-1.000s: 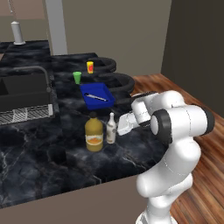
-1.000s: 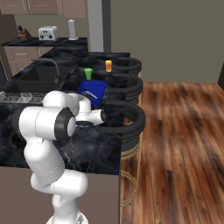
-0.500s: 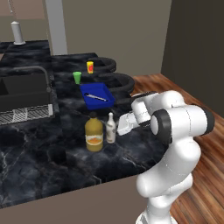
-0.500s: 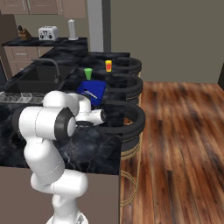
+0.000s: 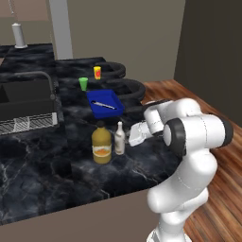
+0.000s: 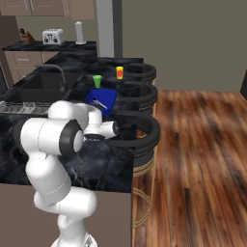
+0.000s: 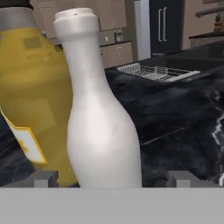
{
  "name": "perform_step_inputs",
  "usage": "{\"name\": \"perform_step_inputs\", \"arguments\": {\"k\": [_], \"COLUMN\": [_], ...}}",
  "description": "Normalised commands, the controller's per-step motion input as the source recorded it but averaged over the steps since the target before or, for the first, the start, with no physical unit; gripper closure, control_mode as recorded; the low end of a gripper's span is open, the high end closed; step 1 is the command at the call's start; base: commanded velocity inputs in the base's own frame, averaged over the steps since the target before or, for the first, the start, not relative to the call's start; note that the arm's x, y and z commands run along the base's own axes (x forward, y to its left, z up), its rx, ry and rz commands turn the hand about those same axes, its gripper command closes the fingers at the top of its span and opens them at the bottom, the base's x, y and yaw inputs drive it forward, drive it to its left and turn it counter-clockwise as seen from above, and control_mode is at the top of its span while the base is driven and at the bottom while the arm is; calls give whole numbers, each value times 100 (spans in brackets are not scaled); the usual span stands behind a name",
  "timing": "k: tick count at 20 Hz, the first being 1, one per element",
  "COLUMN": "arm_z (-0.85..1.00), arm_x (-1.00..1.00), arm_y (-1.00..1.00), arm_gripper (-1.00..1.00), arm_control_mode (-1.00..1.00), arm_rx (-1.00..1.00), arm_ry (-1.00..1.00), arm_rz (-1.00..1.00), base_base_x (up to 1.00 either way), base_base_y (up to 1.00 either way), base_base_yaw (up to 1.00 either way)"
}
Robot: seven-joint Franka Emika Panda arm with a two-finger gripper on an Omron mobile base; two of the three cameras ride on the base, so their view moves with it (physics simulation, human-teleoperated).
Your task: Place the drinks on the dining counter in a tight cluster.
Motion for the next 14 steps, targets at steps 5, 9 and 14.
{"name": "perform_step_inputs", "arguments": {"k": [5, 9, 14], "arm_z": [13, 44, 81], "arm_x": [-51, -75, -32], "arm_y": [-58, -49, -38], "arm_gripper": [-100, -100, -100], "arm_control_mode": [-100, -100, -100], "arm_rx": [1, 2, -1], "arm_ry": [0, 4, 31], "arm_rz": [-7, -17, -29], "base_base_x": [0, 0, 0], "base_base_y": [0, 0, 0], "base_base_yaw": [0, 0, 0]}}
